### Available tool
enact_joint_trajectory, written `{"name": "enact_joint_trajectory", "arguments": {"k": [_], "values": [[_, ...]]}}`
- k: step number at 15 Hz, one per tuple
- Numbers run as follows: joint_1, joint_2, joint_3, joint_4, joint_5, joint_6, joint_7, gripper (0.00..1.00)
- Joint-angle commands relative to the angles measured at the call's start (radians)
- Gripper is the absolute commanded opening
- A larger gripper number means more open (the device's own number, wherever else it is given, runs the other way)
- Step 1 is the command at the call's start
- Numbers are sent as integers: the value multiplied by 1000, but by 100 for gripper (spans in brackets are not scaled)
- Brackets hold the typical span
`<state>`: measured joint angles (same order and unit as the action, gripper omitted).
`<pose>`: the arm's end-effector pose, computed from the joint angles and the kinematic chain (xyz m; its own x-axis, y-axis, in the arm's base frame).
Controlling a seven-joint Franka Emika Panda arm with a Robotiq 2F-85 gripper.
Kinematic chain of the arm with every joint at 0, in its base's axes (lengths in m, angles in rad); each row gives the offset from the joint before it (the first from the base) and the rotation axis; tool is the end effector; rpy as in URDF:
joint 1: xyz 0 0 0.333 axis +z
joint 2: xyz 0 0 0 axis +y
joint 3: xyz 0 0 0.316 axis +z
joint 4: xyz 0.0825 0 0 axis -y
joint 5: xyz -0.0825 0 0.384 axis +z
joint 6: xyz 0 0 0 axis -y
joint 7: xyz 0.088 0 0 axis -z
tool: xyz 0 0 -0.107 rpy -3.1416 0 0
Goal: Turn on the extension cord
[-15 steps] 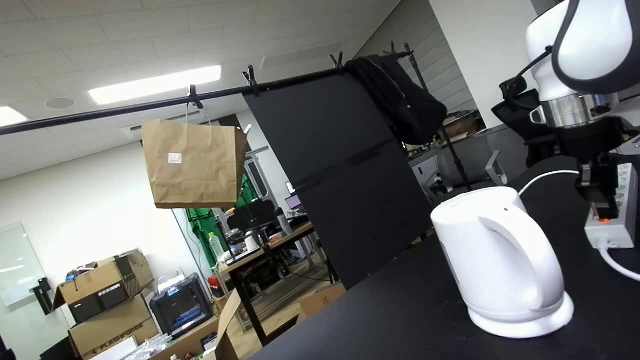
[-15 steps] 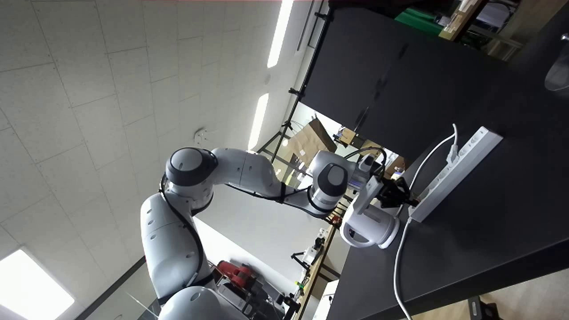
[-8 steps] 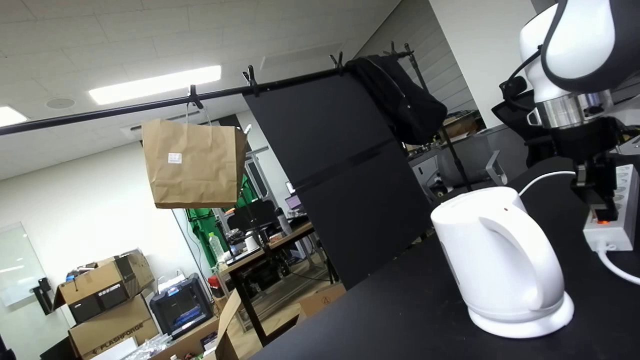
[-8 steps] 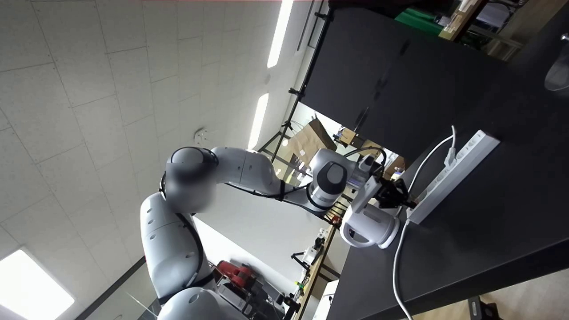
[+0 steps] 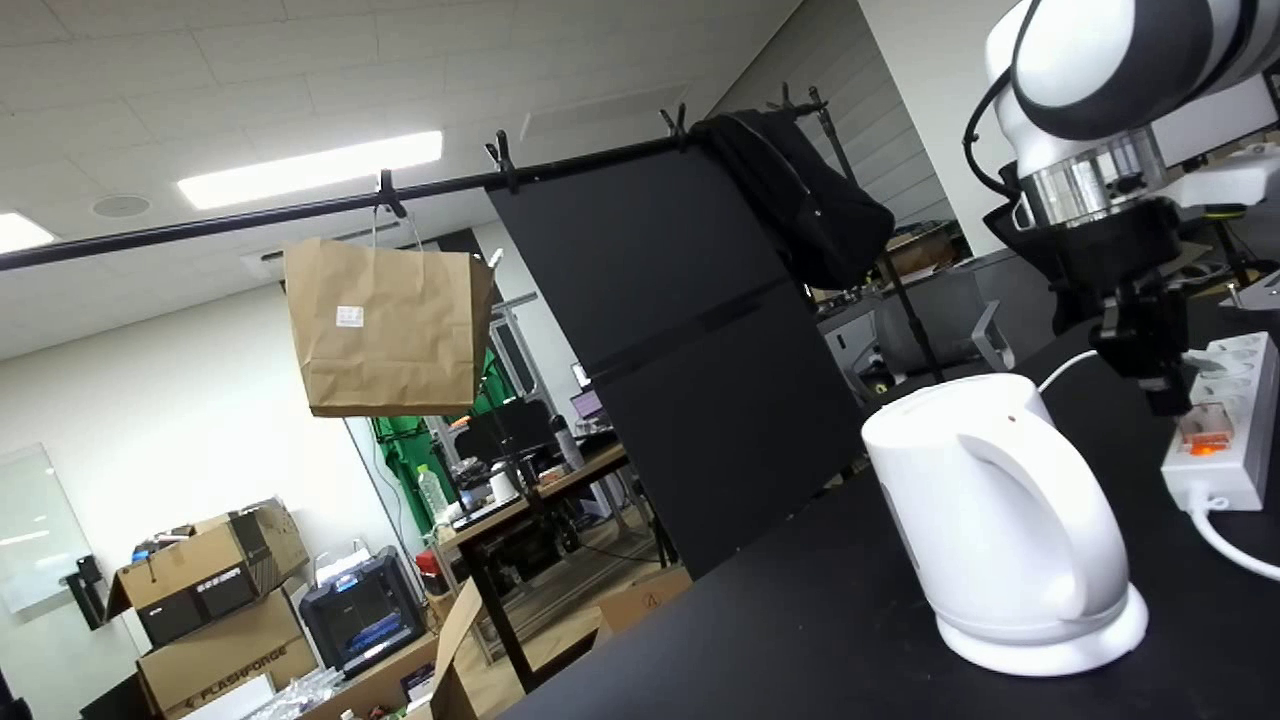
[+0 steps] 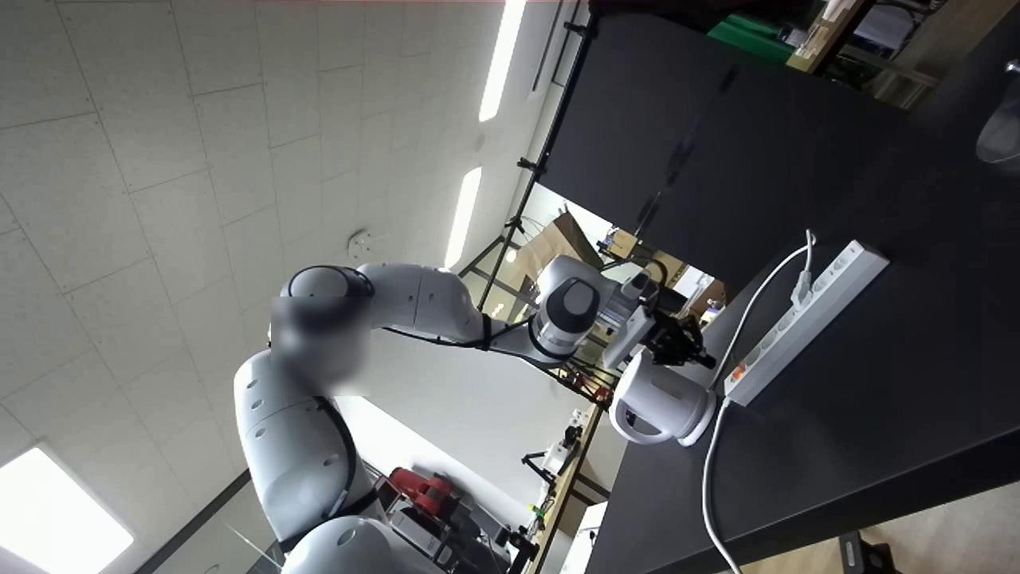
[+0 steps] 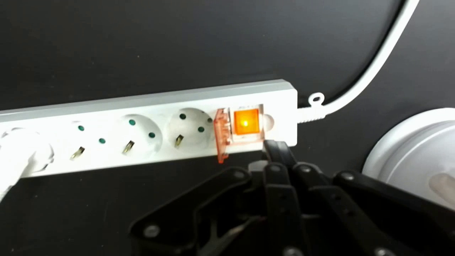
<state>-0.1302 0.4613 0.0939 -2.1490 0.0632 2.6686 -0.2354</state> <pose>0.5741 -0.0223 0.1893 0.9889 0.1298 0.0723 0.1341 -0.9892 -0.0584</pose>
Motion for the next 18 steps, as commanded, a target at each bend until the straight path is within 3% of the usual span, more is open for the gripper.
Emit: {"name": "enact_joint_trajectory", "arguments": {"k": [1,2,3,5,14,18], "values": [[23,-74,-35,-3,-20,-68,31,0],[31,-85,-47,0,-33,-84,34,0],[40,-96,-59,-1,-48,-97,39,26],[50,-114,-73,-1,-67,-121,40,33],[68,-142,-100,2,-111,-164,46,95],[69,-142,-104,4,-117,-172,44,100]]}}
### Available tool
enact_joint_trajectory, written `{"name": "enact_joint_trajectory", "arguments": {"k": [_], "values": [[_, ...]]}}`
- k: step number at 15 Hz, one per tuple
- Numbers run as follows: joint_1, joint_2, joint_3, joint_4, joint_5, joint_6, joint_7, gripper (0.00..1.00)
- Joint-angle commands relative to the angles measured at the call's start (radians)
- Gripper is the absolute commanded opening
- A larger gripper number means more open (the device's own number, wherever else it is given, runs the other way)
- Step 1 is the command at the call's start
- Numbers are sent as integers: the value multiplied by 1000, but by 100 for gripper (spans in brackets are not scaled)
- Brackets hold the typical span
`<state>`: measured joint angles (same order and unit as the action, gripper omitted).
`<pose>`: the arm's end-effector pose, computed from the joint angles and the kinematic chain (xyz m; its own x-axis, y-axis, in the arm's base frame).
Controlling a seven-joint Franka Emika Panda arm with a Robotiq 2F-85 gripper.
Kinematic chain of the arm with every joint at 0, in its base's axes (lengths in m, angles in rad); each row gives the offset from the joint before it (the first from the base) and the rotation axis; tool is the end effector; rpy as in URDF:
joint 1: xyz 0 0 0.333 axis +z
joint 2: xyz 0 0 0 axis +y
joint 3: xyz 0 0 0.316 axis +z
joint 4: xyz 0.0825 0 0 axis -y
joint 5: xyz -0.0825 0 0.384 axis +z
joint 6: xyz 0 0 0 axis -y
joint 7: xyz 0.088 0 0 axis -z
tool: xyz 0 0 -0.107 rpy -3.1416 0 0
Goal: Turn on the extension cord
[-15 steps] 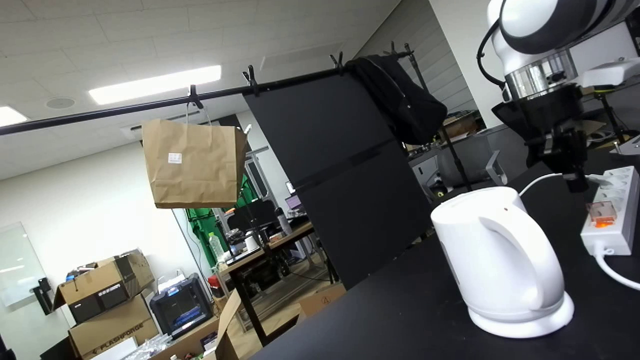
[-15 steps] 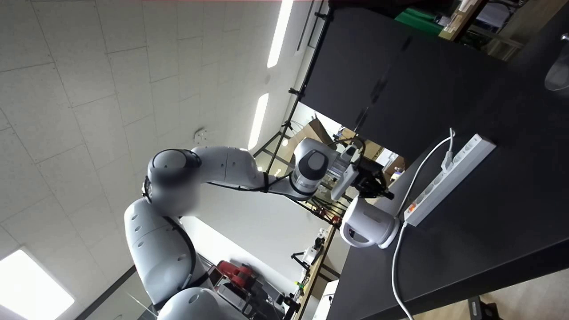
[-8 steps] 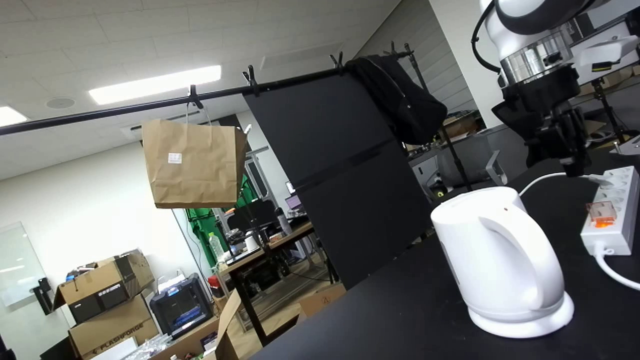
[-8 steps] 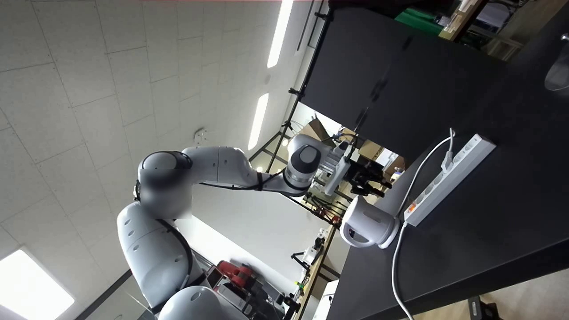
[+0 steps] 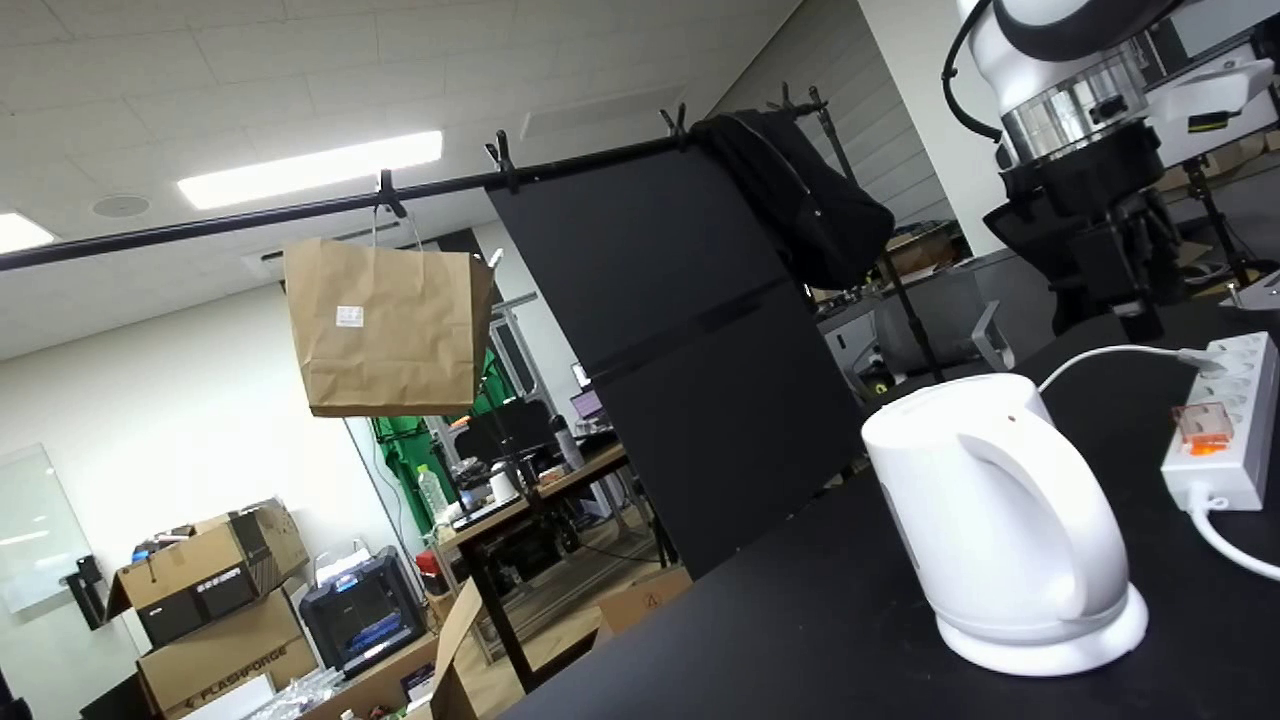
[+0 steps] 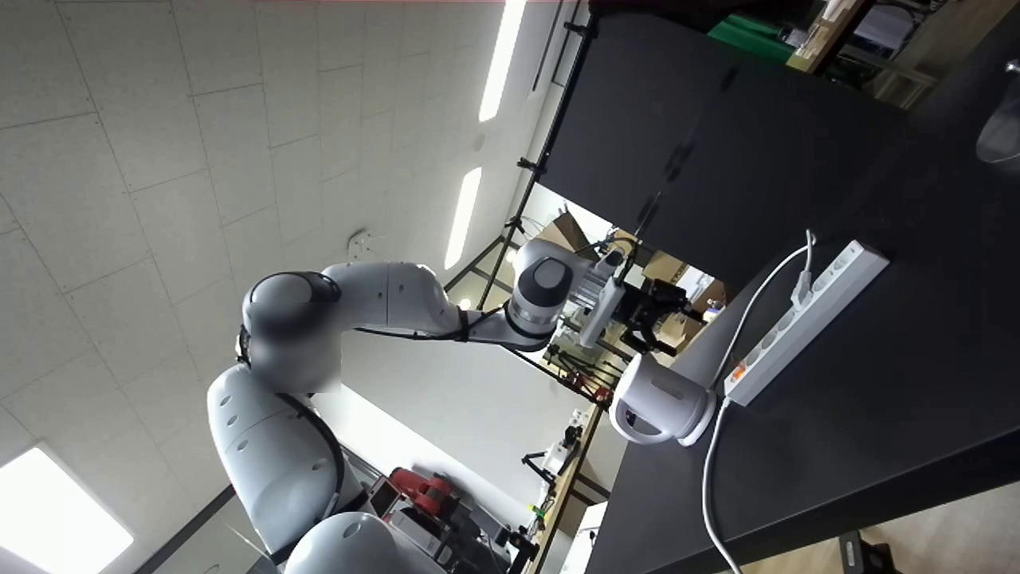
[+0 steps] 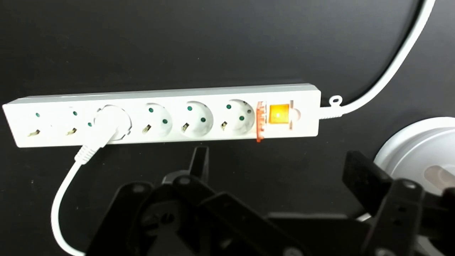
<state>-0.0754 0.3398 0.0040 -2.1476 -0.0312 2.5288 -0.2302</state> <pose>0.5732 -0.0407 0.2457 0.9824 0.1830 0.0361 0.1821 -0.9829 0.0266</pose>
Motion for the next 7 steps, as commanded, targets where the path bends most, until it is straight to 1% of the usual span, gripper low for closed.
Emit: {"name": "enact_joint_trajectory", "arguments": {"k": [1,3,4,7], "values": [[16,-20,-16,3,-27,-34,41,100],[11,-23,-12,3,-21,-52,32,100],[1,-2,-2,2,-8,-19,1,100],[1,-4,-2,2,-8,-28,1,100]]}}
